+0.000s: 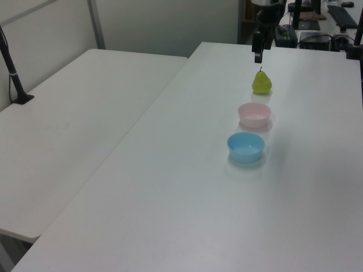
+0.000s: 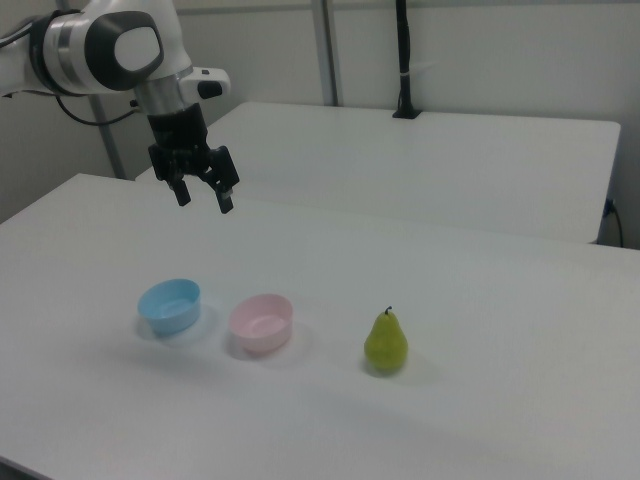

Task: Place the pear in the bowl
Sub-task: 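Move the open gripper over the green pear, then lower the gripper around the pear and close it, then lift the grasped pear up off the table, then carry the pear over the pink bowl and lower it in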

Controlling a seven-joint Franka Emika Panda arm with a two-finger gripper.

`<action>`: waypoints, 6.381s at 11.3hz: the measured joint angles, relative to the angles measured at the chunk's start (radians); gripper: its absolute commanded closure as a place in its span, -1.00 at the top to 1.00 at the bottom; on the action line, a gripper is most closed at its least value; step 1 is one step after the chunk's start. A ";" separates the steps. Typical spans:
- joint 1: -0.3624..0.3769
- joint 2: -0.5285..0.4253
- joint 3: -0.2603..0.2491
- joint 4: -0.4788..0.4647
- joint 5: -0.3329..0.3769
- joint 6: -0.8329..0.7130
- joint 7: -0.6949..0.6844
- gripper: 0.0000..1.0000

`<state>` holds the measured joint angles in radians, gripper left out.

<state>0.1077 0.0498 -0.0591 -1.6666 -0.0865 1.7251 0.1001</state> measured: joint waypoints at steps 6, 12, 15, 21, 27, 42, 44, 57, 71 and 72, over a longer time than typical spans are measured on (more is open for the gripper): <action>0.000 0.000 0.000 0.000 0.000 0.000 0.000 1.00; -0.029 0.000 -0.002 0.002 0.000 0.000 -0.098 1.00; -0.118 0.009 -0.005 0.017 0.039 0.002 -0.244 1.00; -0.325 0.126 -0.008 0.041 0.056 0.132 -0.493 1.00; -0.392 0.341 -0.008 0.040 0.010 0.342 -0.563 1.00; -0.412 0.456 -0.008 0.040 -0.049 0.419 -0.568 -0.31; -0.412 0.456 -0.008 0.040 -0.049 0.420 -0.568 -0.31; -0.290 0.130 0.008 0.054 -0.047 0.125 -0.427 -0.29; -0.064 0.135 0.009 -0.275 -0.044 0.379 -0.187 -0.29; -0.064 0.147 0.009 -0.284 -0.044 0.404 -0.187 -0.29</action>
<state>0.0441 0.1971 -0.0497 -1.9505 -0.1300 2.1296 -0.0870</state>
